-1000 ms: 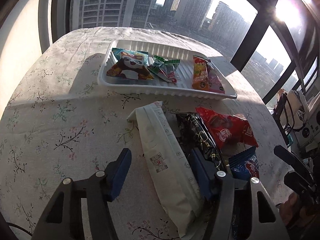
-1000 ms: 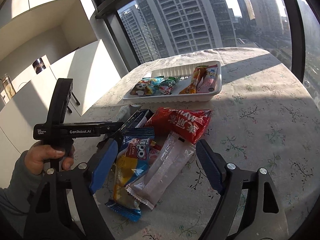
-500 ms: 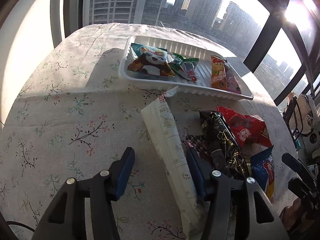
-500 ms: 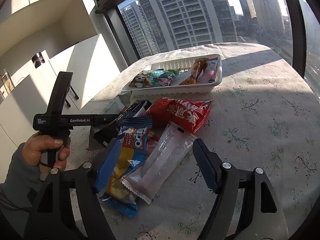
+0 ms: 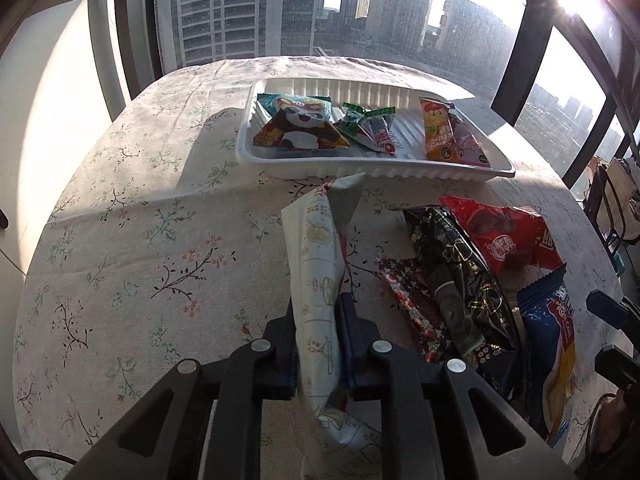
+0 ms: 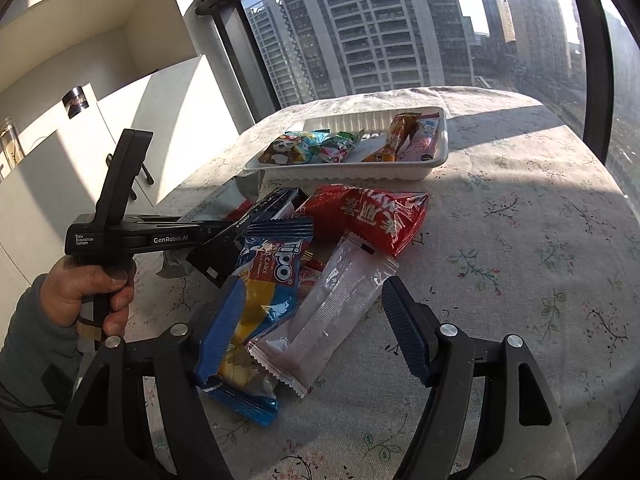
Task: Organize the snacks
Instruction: 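Grasp the white long snack bag with the left gripper, then grasp the blue Tipo roll cake with the right gripper while the left gripper holds the white bag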
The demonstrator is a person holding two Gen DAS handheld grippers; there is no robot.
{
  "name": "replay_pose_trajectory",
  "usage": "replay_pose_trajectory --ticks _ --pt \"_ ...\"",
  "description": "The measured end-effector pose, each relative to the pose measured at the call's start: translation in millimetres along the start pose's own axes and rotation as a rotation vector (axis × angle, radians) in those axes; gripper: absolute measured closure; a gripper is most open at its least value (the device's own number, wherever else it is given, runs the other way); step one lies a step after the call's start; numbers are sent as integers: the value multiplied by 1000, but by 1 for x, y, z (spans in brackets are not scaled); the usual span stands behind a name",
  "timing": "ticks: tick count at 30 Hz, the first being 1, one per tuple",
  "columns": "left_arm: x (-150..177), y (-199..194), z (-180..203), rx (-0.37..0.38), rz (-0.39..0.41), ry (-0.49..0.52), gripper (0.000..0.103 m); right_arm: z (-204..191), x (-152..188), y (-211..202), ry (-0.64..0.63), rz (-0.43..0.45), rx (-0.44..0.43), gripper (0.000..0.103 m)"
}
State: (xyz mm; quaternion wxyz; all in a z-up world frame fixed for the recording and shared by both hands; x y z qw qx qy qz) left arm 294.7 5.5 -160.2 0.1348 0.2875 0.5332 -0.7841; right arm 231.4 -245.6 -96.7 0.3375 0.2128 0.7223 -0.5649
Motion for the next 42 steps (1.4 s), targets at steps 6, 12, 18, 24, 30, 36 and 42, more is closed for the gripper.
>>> replay_pose_trajectory --ticks 6,12,18,24,30,36,42 --pt "8 -7 0 17 9 4 87 -14 6 -4 -39 -8 9 43" --pt "16 -28 -5 50 51 -29 87 -36 13 -7 -80 -18 2 43" --pt "21 -45 -8 71 87 -53 87 -56 18 1 -132 -37 24 48" --pt "26 -47 -2 99 99 -52 87 -65 18 8 -148 -50 50 48" --pt "28 -48 2 117 107 -45 87 -61 19 24 -154 -101 100 48" --pt "30 -48 2 128 109 -46 87 -60 24 35 -180 -126 144 53" --pt "33 -47 4 132 106 -45 87 -58 24 36 -197 -130 167 73"
Point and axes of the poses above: each gripper's, at about its wrist camera, not at the fingertips, and y roughly the way its jaws point, z to its right, x to its underside, the point moved 10 cm from there along y, roughly the way its jaws point, and after that the axes turned 13 degrees about x, right-handed, at the moved point
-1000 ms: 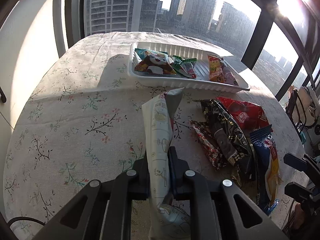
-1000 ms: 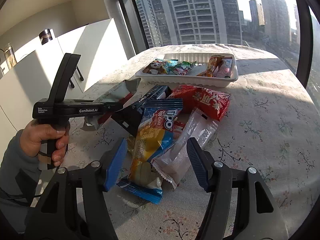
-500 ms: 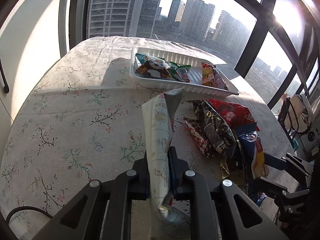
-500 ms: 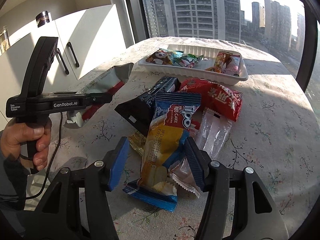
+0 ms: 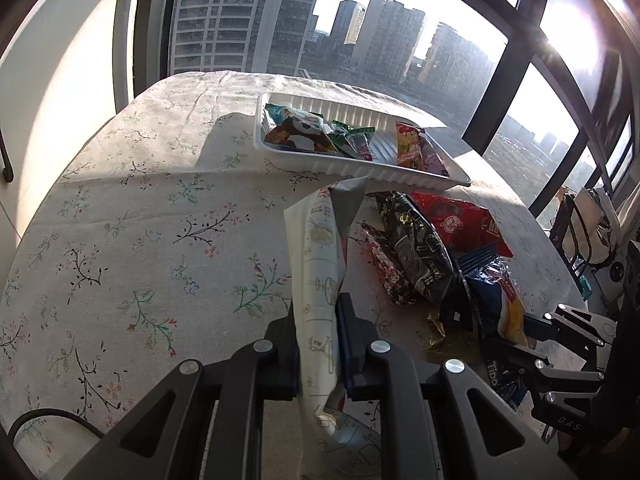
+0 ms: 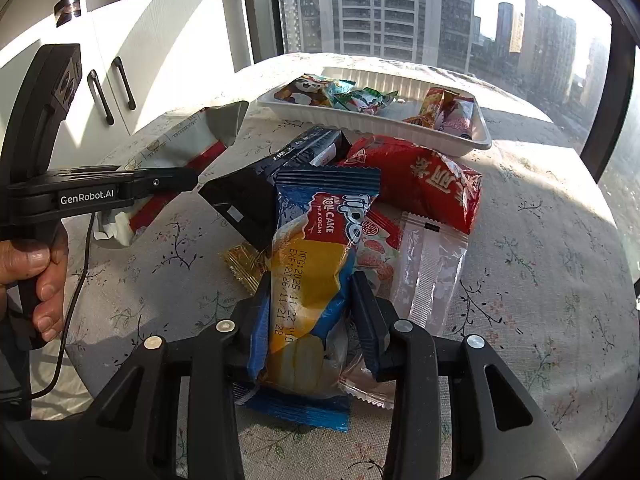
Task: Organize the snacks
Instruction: 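Grasp the blue Tipo roll cake with the right gripper while the left gripper holds the white bag, then carry the white bag and Tipo roll cake over the tray and lower them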
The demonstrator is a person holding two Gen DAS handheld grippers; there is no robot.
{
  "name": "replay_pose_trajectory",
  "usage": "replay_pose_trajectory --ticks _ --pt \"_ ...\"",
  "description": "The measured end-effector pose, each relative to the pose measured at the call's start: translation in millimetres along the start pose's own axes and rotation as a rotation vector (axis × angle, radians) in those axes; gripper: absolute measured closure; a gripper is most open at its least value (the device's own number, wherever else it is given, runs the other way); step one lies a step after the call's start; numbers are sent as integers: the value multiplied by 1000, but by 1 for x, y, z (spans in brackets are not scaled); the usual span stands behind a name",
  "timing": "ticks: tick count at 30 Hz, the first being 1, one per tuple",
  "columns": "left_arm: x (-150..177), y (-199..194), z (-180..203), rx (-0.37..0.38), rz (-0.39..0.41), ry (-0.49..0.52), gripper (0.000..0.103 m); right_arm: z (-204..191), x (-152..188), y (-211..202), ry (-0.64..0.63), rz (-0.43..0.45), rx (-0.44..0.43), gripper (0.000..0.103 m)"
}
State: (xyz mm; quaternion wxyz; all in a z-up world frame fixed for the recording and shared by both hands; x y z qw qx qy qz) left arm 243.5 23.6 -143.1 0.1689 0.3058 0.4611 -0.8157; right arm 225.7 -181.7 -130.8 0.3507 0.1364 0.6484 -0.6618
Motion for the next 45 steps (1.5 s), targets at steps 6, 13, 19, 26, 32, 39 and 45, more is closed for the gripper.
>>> replay_pose_trajectory --ticks 6,13,19,26,32,39,45 --pt "2 -2 2 3 4 1 87 0 0 -3 14 4 -17 78" --pt "1 -8 6 14 15 -2 87 7 -6 -24 58 40 -57 78" --pt "0 -12 10 31 22 0 87 15 -8 -33 104 51 -105 79" --pt "-2 -19 13 54 32 -2 87 25 -10 -43 174 56 -192 80" --pt "-9 -27 9 72 49 -23 87 47 -19 -57 263 77 -268 80" --pt "-34 -40 -5 77 84 -44 87 101 -33 -68 366 122 -270 80" --pt "-79 -45 -11 71 121 -18 87 164 -55 -67 448 157 -220 80"
Point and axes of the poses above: each gripper's, at about its wrist camera, not at the fingertips, and y roughly the way its jaws point, z to its right, x to its underside, the point moved 10 cm from there along y, roughly the way its jaws point, and after that the axes turned 13 degrees about x, right-handed, at the moved point
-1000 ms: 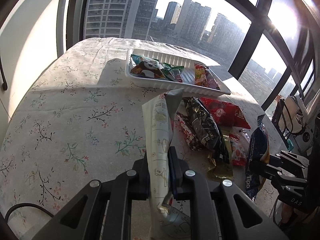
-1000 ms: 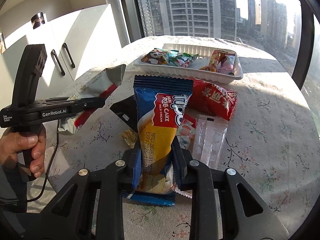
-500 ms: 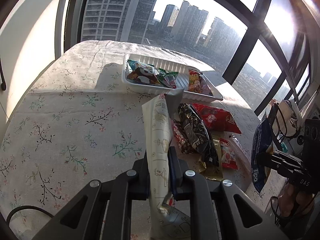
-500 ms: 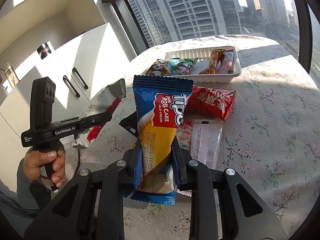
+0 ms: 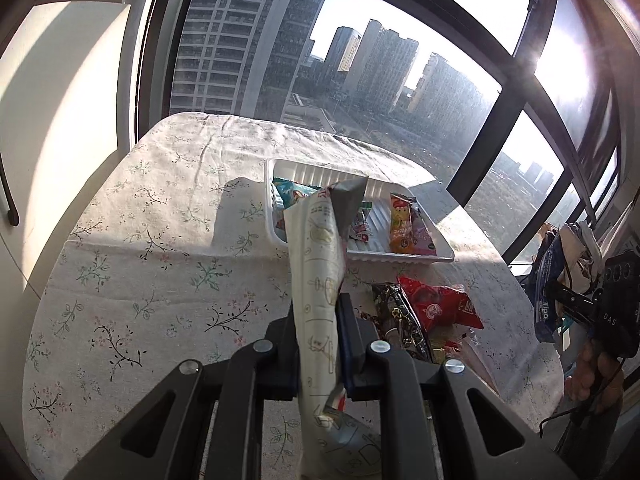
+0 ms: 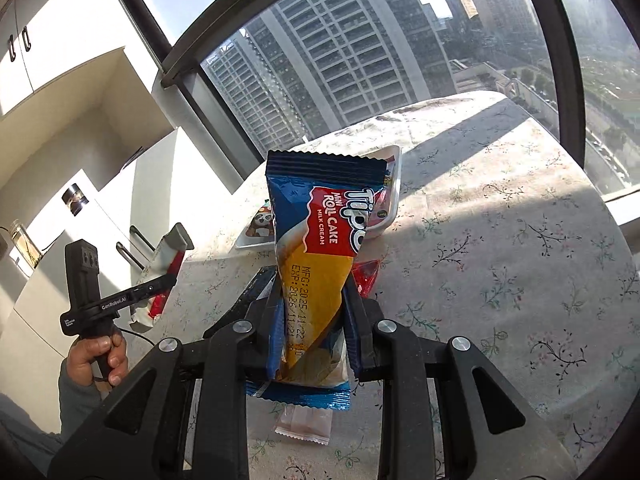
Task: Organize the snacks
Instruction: 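Carry the white bag and Tipo roll cake over the tray and lower them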
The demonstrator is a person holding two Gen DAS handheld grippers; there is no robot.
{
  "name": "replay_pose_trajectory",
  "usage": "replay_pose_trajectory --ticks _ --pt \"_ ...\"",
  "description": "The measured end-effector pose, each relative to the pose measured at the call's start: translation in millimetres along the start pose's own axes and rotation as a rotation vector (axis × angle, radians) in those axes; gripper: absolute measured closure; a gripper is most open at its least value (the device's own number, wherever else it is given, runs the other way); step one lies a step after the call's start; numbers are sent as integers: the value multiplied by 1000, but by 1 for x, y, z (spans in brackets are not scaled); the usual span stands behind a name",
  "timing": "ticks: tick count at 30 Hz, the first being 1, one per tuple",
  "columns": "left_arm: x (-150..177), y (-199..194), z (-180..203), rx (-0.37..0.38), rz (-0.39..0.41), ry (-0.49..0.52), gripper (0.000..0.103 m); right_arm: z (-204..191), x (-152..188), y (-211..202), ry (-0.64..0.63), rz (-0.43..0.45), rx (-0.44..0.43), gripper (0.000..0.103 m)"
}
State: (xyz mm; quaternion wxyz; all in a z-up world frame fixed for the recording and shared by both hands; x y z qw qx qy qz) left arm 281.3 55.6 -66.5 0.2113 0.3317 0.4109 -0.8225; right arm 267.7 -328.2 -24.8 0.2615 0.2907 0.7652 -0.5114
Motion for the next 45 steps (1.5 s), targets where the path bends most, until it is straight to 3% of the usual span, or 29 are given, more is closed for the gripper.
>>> replay_pose_trajectory --ticks 4,9,17,29,45 --pt "-34 15 1 0 2 27 87 14 -37 5 10 29 9 80" --pt "-69 57 8 35 -31 47 87 1 -82 32 -27 27 -19 80" --pt "-91 140 13 26 -119 84 87 -46 -124 122 -114 -66 -50 80" --pt "-85 211 -13 -16 -202 35 87 -68 -111 242 -178 -219 -1 80" --pt "-72 235 -12 -37 -213 11 87 -53 -81 277 -182 -285 26 79"
Point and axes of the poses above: each gripper's, at about its wrist camera, not at the fingertips, and y roughly the way its jaws point, z to its right, x to its underside, the point moved 10 cm from there along y, roughly the way its jaws point, and after that the axes turned 13 degrees about x, right-handed, at the moved point
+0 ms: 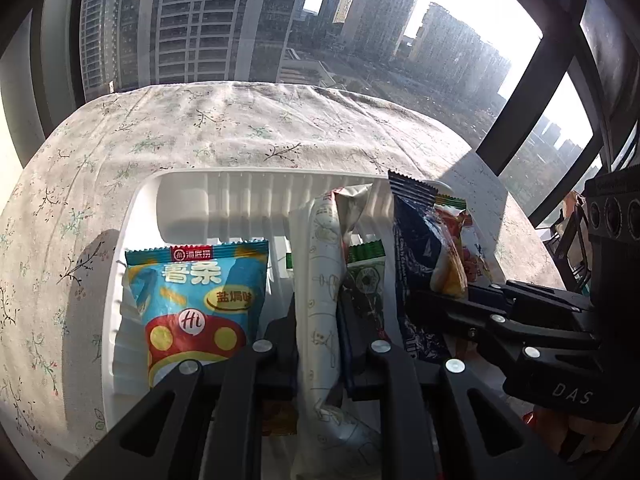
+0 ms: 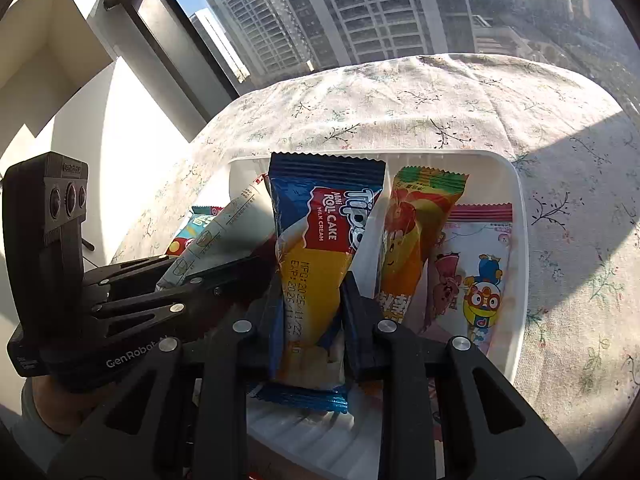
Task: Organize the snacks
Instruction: 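Carry the white bag and Tipo roll cake over the tray and lower them, then open both grippers to release the snacks into the tray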
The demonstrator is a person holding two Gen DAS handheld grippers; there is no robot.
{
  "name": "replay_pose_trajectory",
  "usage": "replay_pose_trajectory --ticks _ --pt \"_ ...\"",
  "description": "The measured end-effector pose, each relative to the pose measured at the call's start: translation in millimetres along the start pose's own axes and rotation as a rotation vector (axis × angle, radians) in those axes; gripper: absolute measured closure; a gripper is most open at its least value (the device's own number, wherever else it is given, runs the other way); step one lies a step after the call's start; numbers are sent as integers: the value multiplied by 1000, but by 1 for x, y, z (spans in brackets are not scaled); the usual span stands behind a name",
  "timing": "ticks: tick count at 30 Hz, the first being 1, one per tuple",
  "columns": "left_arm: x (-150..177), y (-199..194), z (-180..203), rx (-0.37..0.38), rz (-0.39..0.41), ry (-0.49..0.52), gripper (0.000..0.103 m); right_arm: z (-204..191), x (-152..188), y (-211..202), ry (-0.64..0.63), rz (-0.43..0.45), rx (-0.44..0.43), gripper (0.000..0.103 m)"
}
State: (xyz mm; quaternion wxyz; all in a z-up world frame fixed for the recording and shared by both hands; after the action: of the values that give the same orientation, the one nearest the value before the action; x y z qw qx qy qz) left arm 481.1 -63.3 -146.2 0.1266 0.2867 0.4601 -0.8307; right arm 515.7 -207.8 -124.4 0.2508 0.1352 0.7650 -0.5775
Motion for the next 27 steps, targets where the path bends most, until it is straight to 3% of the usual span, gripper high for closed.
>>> replay_pose_trajectory --ticks 5,9,14,19,21,23,25,27 --pt "1 2 4 6 -5 11 84 1 3 0 5 -3 0 78" --pt "1 2 7 10 -8 20 67 2 5 2 1 -9 10 76" --pt "0 -3 8 4 3 31 58 3 6 1 -6 -6 21 74" --pt "-2 -13 7 5 22 25 51 7 3 -5 3 14 22 56" --pt "-1 -19 8 3 31 27 46 8 1 -11 20 25 15 43" --pt "-1 -28 11 9 45 28 42 10 -3 -18 29 44 5 43" --pt "-2 -39 14 22 64 24 31 9 -7 -27 25 74 -1 43" --pt "0 -53 18 35 86 26 24 8 -12 -38 27 102 -7 34"
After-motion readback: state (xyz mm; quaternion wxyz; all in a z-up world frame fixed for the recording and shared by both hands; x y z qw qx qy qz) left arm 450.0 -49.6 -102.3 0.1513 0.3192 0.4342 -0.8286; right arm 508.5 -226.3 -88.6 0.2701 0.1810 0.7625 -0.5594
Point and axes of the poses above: each gripper's, at about its wrist camera, not at the fingertips, and y roughly the way its jaws point, z to its right, x to its underside, the point moved 10 cm from there along y, roughly the way its jaws point, and after that the axes turned 13 degrees about x, right-handed, at the moved point
